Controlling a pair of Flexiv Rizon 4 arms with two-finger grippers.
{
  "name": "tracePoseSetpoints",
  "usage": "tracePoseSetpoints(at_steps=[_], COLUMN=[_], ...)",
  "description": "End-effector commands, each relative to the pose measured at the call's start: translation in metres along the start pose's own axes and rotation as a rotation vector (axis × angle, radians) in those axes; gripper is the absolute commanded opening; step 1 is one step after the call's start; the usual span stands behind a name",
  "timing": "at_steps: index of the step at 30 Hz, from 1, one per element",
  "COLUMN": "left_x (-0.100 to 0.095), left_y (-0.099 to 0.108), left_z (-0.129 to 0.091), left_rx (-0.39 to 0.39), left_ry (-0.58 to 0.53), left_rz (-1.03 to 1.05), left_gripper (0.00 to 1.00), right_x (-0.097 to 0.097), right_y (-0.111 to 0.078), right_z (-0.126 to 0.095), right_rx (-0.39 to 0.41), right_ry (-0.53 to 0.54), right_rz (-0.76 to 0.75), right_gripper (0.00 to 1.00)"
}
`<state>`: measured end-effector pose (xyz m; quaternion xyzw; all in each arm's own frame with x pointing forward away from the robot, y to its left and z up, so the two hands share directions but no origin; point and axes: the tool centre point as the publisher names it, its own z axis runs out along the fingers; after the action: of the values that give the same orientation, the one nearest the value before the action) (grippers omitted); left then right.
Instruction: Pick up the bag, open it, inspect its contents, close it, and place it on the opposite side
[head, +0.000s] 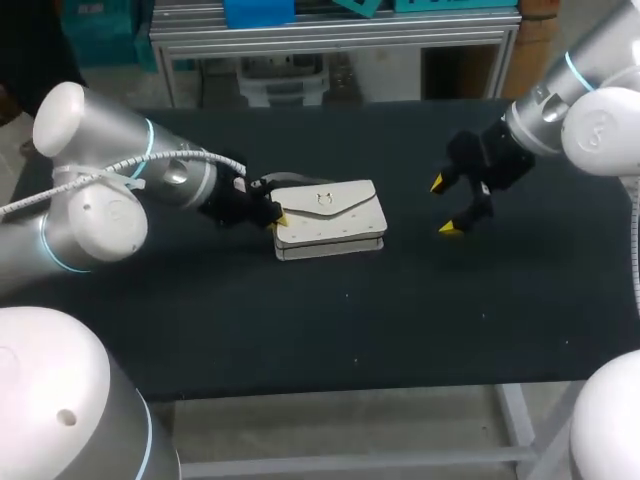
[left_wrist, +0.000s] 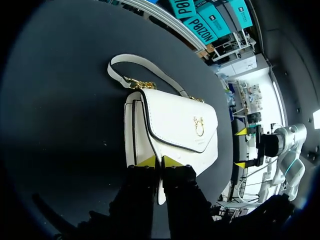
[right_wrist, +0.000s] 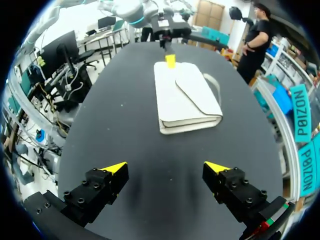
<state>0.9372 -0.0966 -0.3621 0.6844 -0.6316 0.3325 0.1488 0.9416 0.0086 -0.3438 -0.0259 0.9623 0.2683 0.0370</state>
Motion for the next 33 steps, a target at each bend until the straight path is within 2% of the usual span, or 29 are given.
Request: tracePoseSetpoints(at_steps=[1,4,17,18,19,20,26,33], left_x=[0.002,0.005,0.012,0.012,0.012,0.011,0.003,0.000], left_y=[-0.010,-0.008,-0.002,-0.002,-0.002,-0.002,-0.010,-0.017], left_z=[0.007,0.009,0.013,0.014,0.014,0.013,-0.004,-0.043], left_rx=[-0.101,-0.131,-0.158,-0.158,-0.158,-0.159,-0.132,-0.083], left_ry=[-0.003,0.004,0.026,0.026,0.025,0.024,0.023,-0.009], left_rz=[0.012,0.020,0.017,0.017,0.015,0.014,0.006,0.094], left_gripper=[0.00,0.00,0.00,0.35,0.87,1.00,1.00,1.00], right_x=[0.000,0.000,0.000,0.000,0.000,0.000,0.000,0.000], right_y=[0.000,0.000,0.000,0.000,0.000,0.000,0.000,0.000], right_z=[0.000,0.000,0.000,0.000,0.000,0.000,0.000,0.000], right_rx=[0.000,0.000,0.000,0.000,0.000,0.000,0.000,0.000], right_ry=[0.001,0.001,0.001,0.001,0.001,0.001,0.001,0.001], right_rz=[0.000,0.000,0.000,0.000,0.000,0.000,0.000,0.000], right_gripper=[1.00,1.00,1.00,1.00,1.00,1.00,1.00,1.00])
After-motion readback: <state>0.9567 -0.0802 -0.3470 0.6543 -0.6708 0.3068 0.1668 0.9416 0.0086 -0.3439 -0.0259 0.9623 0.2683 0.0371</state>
